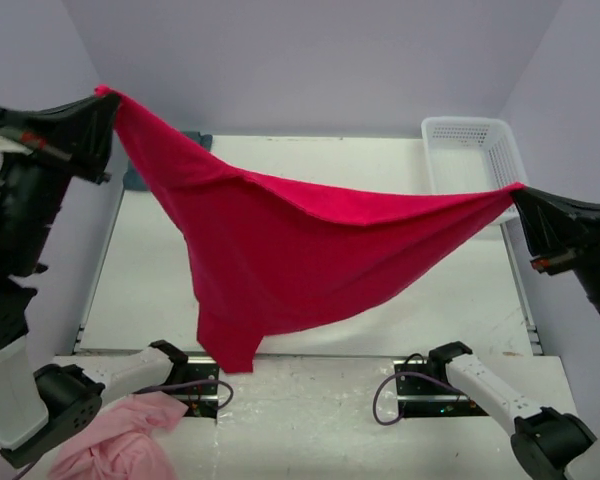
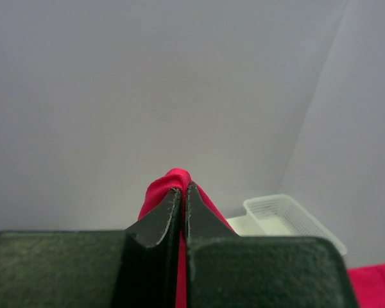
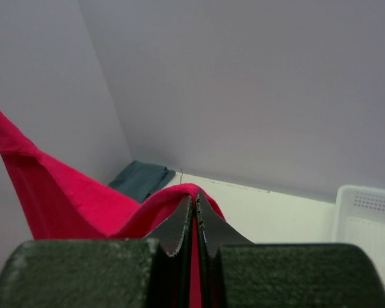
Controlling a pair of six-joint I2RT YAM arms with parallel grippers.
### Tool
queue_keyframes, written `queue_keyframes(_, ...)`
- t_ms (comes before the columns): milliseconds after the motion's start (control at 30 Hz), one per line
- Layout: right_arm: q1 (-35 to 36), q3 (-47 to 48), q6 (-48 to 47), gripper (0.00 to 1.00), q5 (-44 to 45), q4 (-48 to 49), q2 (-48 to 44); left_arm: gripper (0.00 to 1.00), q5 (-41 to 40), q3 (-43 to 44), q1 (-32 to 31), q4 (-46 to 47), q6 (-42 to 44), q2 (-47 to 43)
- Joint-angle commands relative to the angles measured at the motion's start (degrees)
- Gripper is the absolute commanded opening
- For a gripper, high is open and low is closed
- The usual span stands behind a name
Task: Fold and stack the t-shirts
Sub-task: Flatten out the tshirt
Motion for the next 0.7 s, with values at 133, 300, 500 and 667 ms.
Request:
queue_keyframes(133, -0.1, 4.8, -1.3, 0.0, -11.6, 5.5, -5.6, 0.0, 12.1, 4.1, -0.1, 12.4, -2.6, -11.0)
queue_keyframes(300, -0.2, 5.9, -0.2, 0.0, -17.8, 6.2, -7.5, 0.0, 14.1, 5.0, 0.0, 13.7, -3.5, -12.7)
queue_keyframes(500, -0.2, 5.0, 0.4, 0.0, -20.2, 8.4, -9.1, 0.0, 15.8, 4.0, 0.0, 15.9, -4.0, -12.5)
queue_keyframes(667, -0.2, 0.5, 0.9, 0.0, -19.0, 10.6, -6.7, 0.0, 13.9, 1.3, 0.0, 14.2, -4.3, -9.2)
